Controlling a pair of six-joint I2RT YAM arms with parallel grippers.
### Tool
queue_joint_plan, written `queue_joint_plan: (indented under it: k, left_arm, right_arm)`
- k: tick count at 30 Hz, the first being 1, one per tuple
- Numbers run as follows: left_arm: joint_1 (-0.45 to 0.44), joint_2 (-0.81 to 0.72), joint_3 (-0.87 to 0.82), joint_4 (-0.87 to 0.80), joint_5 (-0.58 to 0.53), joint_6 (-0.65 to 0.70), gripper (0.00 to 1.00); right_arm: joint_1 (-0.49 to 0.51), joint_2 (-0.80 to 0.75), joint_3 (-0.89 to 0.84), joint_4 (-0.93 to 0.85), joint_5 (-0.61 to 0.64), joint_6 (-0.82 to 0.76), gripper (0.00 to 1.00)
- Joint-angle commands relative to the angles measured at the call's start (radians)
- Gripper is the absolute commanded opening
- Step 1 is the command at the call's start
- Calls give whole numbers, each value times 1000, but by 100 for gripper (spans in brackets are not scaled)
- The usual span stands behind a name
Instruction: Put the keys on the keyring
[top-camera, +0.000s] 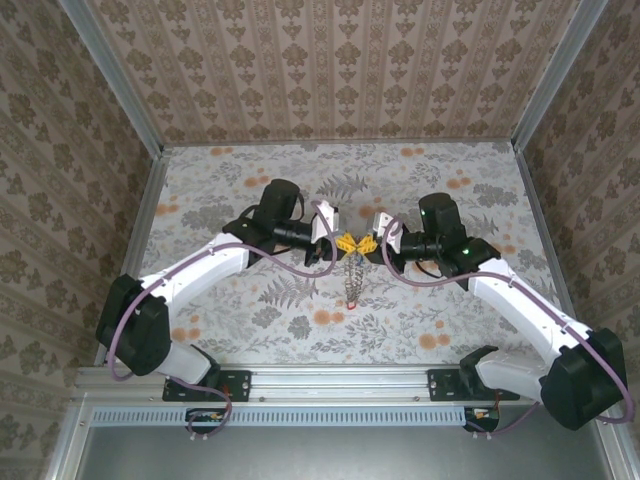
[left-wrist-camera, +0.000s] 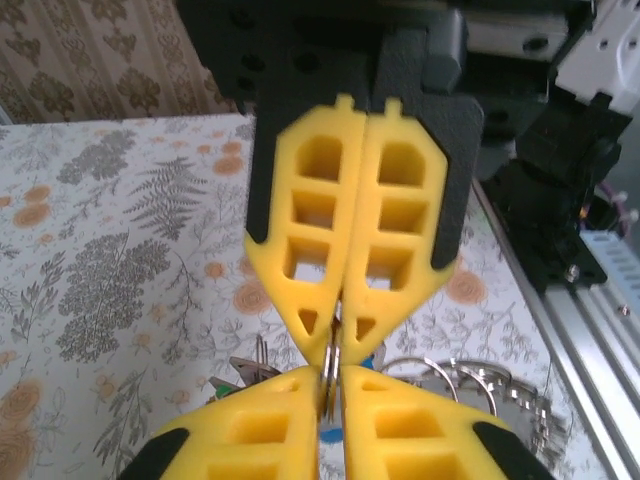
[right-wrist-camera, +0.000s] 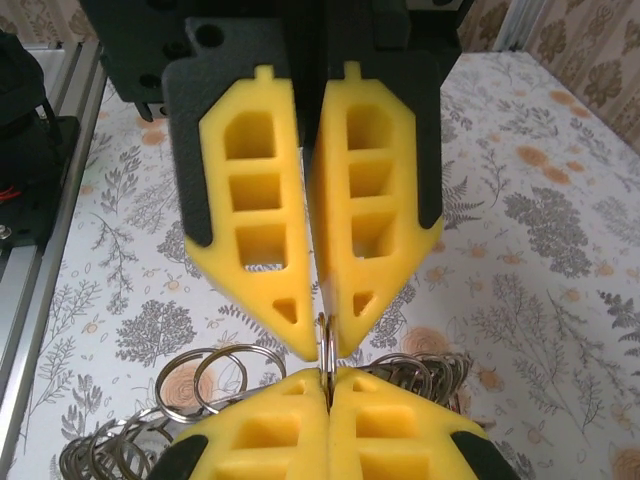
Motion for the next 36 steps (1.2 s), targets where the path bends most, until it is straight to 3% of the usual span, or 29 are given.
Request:
queue_joint_plan:
  k: [1, 17, 23, 26, 30, 36]
  left_arm:
    - [-23, 1, 68, -120, -68, 82, 17]
    - [-70, 58, 144, -222, -150, 148, 15]
    - [-70, 69, 155, -228, -144, 148, 0]
    - [-56, 63, 145, -201, -91, 123, 0]
    - [-12, 33, 77, -44, 36, 11, 0]
    - [9, 7, 22, 80, 114, -58, 0]
  right_arm:
    - [2, 14, 79, -98, -20, -69, 0]
    - [20, 22, 124, -179, 0, -131, 0]
    - [21, 12, 113, -160, -8, -128, 0]
    - [20, -3, 84, -124, 8, -119, 5]
    - [14, -20, 23, -50, 33, -83, 12]
    - [4, -32, -62, 121, 8, 13, 14]
